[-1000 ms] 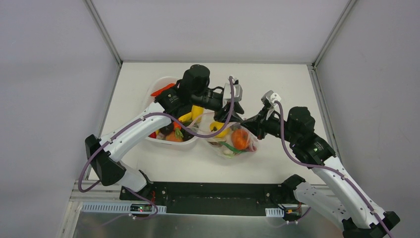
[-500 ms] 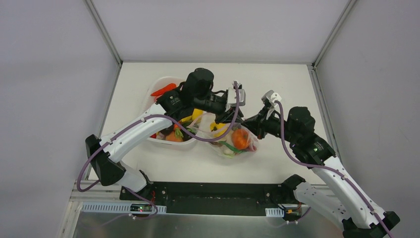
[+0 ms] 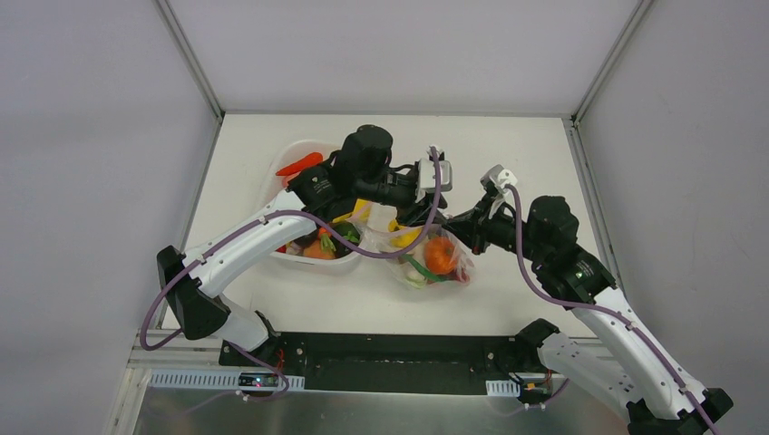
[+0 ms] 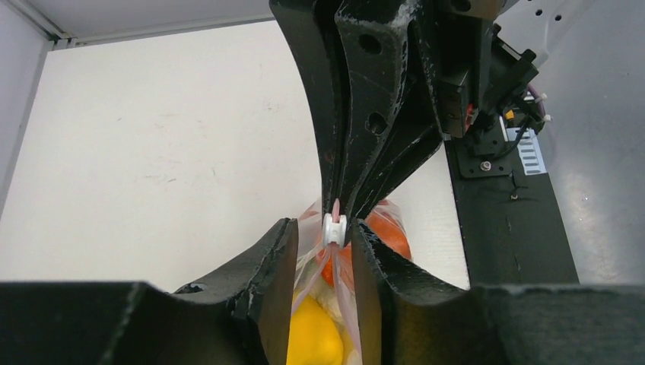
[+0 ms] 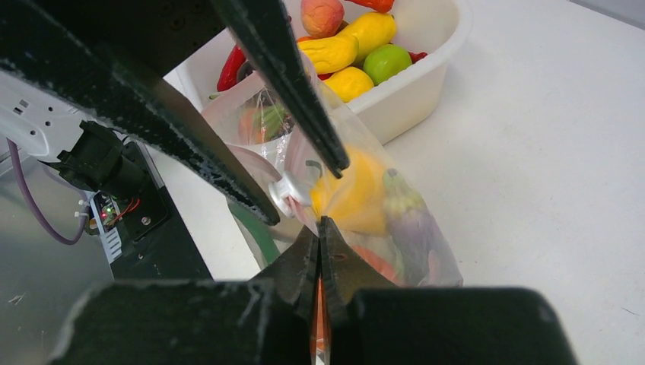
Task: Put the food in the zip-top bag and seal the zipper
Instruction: Zip the zipper food storage bag at the center of the board.
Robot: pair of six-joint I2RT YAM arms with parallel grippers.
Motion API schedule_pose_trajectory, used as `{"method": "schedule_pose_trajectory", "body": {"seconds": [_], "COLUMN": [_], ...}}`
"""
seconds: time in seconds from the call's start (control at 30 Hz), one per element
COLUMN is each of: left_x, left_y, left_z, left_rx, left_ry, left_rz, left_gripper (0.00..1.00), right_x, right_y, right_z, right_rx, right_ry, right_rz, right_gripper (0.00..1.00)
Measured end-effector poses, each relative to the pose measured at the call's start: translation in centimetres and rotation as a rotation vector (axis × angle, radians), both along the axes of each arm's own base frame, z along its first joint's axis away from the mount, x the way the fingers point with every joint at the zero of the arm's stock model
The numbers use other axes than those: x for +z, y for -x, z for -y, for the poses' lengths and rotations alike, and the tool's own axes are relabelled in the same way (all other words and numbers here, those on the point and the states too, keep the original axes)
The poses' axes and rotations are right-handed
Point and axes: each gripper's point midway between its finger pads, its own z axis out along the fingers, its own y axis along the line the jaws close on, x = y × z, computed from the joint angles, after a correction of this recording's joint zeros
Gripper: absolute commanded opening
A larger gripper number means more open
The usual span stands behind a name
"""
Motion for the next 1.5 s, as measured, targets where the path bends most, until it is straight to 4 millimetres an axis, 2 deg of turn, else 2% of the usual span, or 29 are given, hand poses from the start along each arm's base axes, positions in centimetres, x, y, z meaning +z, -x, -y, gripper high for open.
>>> {"method": "schedule_pose_trajectory", "body": {"seconds": [0.1, 0.27, 0.5, 0.8, 1.03, 1.1, 1.13, 1.23, 1.37, 1.5], "left_x": [0.1, 0.1, -0.3, -1.1, -1.3, -1.3, -1.3, -1.4, -1.5, -1.5], "left_y": [0.1, 0.1, 0.1, 0.5, 0.4, 0.4, 0.4, 0.6, 0.9, 1.2], "left_z": [0.1, 0.1, -0.1, -1.8, -2.1, -2.1, -2.1, -2.2, -2.2, -2.3], "left_rx": [0.001, 0.003, 0.001, 0.019, 0.024, 0.026, 0.028, 0.029, 0.018, 0.007], "left_ry": [0.006, 0.007, -0.011, -0.065, -0.076, -0.076, -0.076, -0.079, -0.086, -0.088], "left_rz": [-0.008, -0.017, 0.000, 0.048, 0.056, 0.053, 0.048, 0.028, 0.011, 0.003], "left_gripper": [0.14, 0.01, 0.00, 0.00, 0.00, 0.00, 0.00, 0.00, 0.00, 0.00], "right_x": [0.1, 0.1, 0.0, 0.1, 0.2, 0.2, 0.2, 0.4, 0.5, 0.5], "right_y": [0.0, 0.1, 0.0, 0.2, 0.5, 0.7, 0.8, 0.8, 0.6, 0.5], "right_z": [0.0, 0.2, 0.3, 0.1, 0.0, -0.1, -0.2, -0.3, -0.8, -1.3], "right_rx": [-0.001, -0.005, -0.020, -0.007, 0.012, 0.024, 0.031, 0.043, 0.067, 0.093], "right_ry": [-0.002, -0.006, -0.006, -0.022, -0.026, -0.027, -0.028, -0.031, -0.021, -0.008], "right_rz": [0.002, 0.008, 0.007, 0.014, 0.014, 0.013, 0.012, 0.026, 0.027, 0.019], "right_gripper": [0.00, 0.00, 0.00, 0.00, 0.01, 0.27, 0.36, 0.47, 0.45, 0.31]}}
